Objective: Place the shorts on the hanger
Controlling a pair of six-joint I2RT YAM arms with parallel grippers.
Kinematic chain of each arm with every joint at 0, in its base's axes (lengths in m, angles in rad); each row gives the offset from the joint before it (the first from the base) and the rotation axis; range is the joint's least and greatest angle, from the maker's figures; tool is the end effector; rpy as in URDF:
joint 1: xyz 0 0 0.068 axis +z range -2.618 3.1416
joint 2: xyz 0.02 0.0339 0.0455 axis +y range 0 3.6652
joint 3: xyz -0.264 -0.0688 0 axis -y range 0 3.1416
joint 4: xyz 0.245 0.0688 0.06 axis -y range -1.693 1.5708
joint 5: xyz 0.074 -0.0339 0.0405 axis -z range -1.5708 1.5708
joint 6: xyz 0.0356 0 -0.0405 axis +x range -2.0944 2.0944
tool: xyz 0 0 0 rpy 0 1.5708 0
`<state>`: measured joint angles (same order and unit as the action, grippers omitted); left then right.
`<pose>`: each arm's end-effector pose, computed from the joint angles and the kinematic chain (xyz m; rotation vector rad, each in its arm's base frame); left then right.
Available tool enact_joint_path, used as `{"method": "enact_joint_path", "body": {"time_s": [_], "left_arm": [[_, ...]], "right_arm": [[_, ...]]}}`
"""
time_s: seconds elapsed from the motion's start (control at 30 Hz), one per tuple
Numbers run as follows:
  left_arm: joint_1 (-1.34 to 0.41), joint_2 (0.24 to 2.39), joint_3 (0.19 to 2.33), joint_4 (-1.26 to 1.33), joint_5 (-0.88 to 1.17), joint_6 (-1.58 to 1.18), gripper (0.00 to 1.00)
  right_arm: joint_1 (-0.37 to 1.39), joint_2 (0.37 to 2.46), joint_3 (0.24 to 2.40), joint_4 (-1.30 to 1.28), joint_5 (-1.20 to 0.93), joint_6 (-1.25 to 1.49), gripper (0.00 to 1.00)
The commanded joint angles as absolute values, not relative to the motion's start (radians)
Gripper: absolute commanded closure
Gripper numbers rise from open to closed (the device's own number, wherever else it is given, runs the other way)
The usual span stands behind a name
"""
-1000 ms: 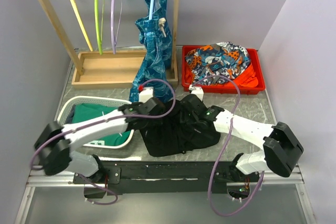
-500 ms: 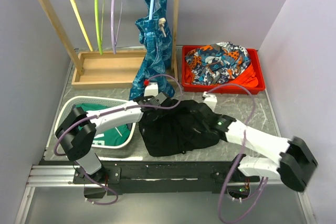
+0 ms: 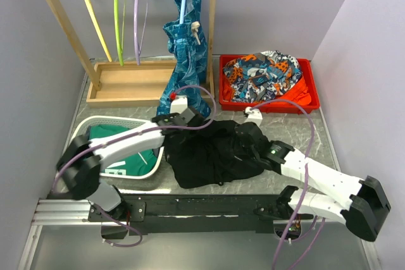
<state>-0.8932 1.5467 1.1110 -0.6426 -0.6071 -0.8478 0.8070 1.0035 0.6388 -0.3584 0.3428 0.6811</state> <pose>0.2101 -0.2287 0.2374 -0.1329 2.3764 0.0229 0.1532 0.1427 0.2337 0.0341 2.2751 0.4043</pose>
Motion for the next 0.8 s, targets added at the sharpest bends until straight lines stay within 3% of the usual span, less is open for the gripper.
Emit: {"method": "enact_joint_path", "body": {"time_s": [0.0, 0.5, 0.63, 0.77], "left_arm": [[-0.893, 1.344, 1.137, -0.649, -0.505, -0.772, 0.99], [-0.891, 1.115, 1.229, -0.686, -0.334, -0.69, 0.99], [-0.891, 1.108, 1.23, -0.683, -0.316, -0.683, 0.99], [-0.891, 1.092, 1.236, -0.67, -0.29, -0.678, 0.99]], "right_arm": [[0.805, 1.081, 0.733, -0.258, 0.33, 0.617, 0.53], [0.798, 1.276, 0.861, -0.261, 0.393, 0.684, 0.43], [0.795, 1.256, 0.819, -0.242, 0.393, 0.728, 0.34], [0.798, 1.255, 0.775, -0.192, 0.408, 0.755, 0.34]]}}
